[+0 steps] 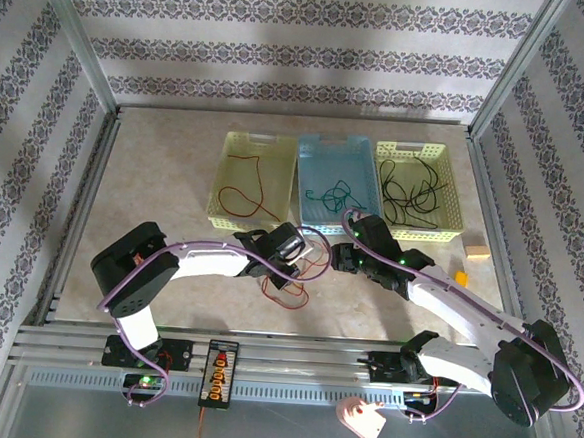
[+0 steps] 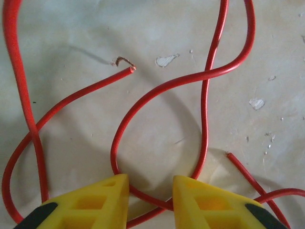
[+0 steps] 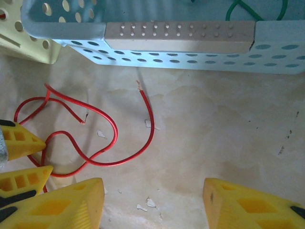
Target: Untangle the cables
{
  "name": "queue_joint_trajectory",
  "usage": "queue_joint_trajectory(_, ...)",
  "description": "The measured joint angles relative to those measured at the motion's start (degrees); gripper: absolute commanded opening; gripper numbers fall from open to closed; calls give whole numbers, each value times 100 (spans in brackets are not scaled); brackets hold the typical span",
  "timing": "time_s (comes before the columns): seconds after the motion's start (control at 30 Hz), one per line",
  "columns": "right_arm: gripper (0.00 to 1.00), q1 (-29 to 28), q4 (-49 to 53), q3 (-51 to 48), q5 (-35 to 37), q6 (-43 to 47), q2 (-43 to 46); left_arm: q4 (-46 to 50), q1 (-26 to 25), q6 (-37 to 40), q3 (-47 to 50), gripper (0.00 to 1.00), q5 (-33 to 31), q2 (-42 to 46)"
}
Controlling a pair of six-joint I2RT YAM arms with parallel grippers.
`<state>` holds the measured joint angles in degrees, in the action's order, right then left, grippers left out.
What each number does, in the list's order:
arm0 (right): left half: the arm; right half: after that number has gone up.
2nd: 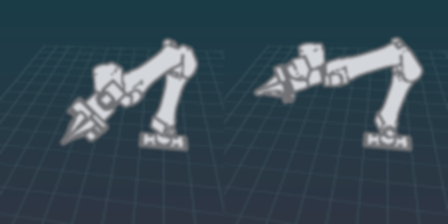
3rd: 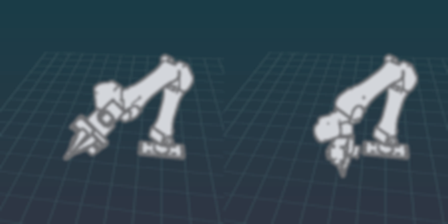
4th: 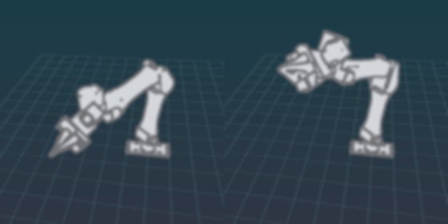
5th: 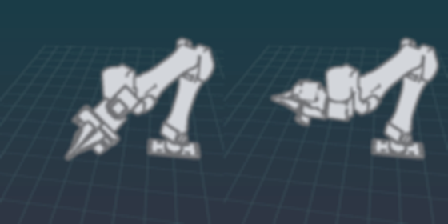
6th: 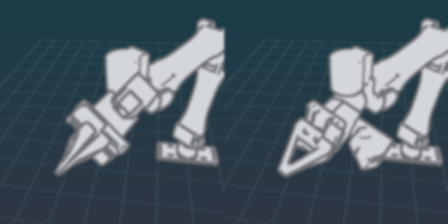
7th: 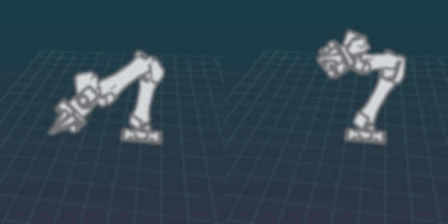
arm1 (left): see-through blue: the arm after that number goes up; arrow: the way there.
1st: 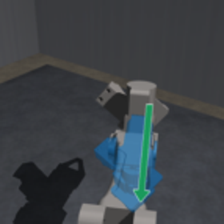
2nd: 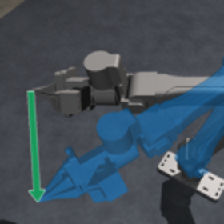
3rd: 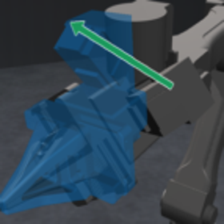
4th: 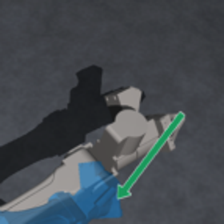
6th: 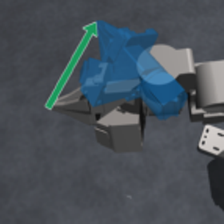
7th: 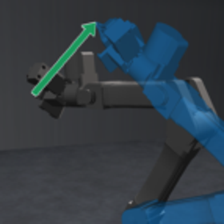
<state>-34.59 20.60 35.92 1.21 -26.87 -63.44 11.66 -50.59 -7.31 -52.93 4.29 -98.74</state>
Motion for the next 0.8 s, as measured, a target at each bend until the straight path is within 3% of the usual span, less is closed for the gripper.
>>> queue_joint_trajectory(0.27, 57, -4, -131, 9, -433, 90, -144, -57, -4, -81, 181, 31, 170, 675)
queue_joint_trajectory(0.67, 54, -55, -651, 713, -688, 175, -1906, -284, -4, -328, 549, 35, 98, 1207)
queue_joint_trajectory(0.8, 46, -79, -866, 977, -684, 203, -2389, -308, -4, -439, 841, 35, 24, 1276)
